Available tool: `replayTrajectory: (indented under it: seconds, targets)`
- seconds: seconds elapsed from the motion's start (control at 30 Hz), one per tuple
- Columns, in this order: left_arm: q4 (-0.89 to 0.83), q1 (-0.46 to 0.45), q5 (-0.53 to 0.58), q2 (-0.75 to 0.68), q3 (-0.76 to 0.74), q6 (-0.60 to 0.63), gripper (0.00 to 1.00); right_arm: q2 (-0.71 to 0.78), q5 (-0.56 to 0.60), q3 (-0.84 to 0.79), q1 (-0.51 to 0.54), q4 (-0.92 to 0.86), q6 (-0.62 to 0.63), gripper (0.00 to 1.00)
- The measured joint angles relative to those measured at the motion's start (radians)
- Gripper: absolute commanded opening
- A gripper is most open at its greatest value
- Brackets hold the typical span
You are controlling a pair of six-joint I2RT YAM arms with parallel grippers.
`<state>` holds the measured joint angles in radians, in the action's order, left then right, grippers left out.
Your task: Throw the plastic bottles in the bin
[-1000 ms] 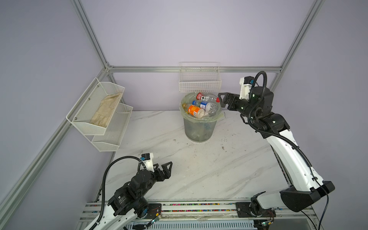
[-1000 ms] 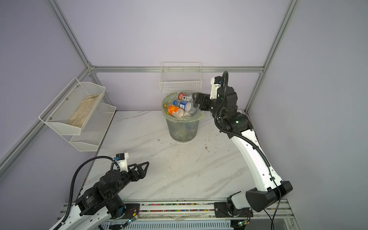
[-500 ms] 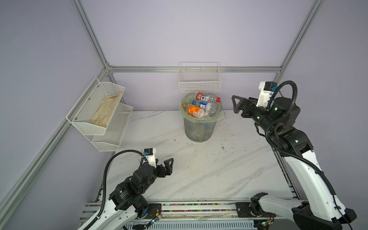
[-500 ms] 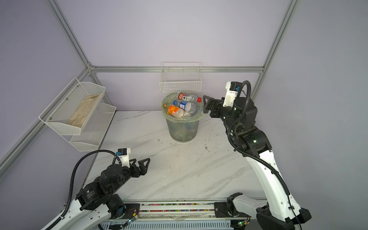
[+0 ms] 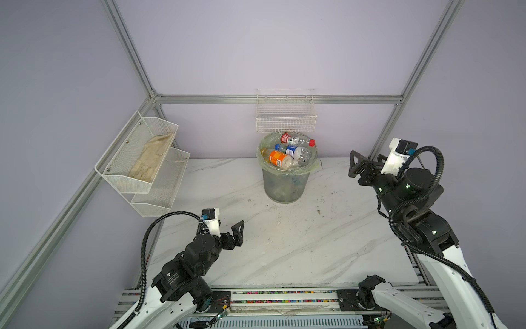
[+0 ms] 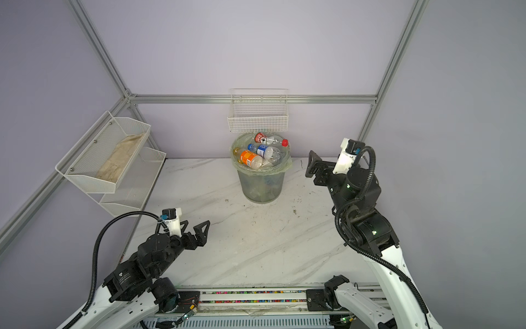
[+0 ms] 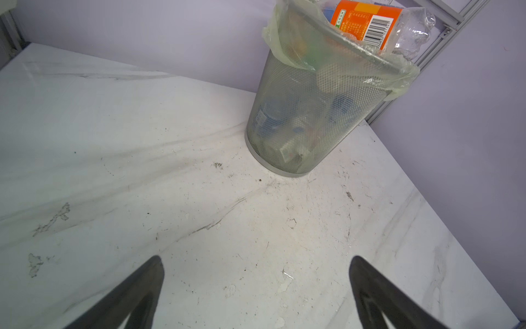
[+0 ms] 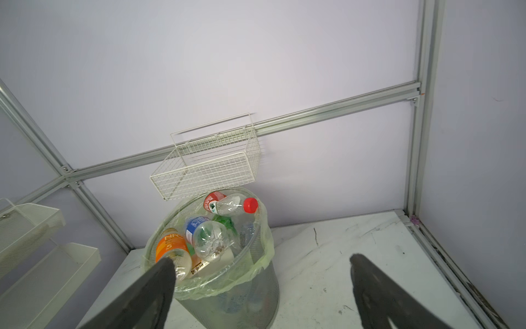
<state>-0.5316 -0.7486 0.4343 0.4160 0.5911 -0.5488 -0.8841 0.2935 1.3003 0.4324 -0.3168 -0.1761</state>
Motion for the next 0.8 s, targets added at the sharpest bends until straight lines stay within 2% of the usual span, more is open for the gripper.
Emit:
replayTrajectory:
  seconds: [0.23, 0.47, 0.8]
  targets:
    - [0.029, 0.000, 0.199, 0.032, 0.000, 0.101, 1.00, 0.127, 0.135, -0.330, 0.000, 0.167, 0.034, 0.96]
    - [0.147, 0.000, 0.400, 0.145, -0.028, 0.227, 1.00, 0.086, 0.283, -0.647, 0.000, 0.253, 0.031, 0.96]
    - [0.284, 0.069, 0.467, 0.200, -0.126, 0.319, 1.00, 0.100, 0.410, -0.794, 0.000, 0.376, 0.030, 0.93]
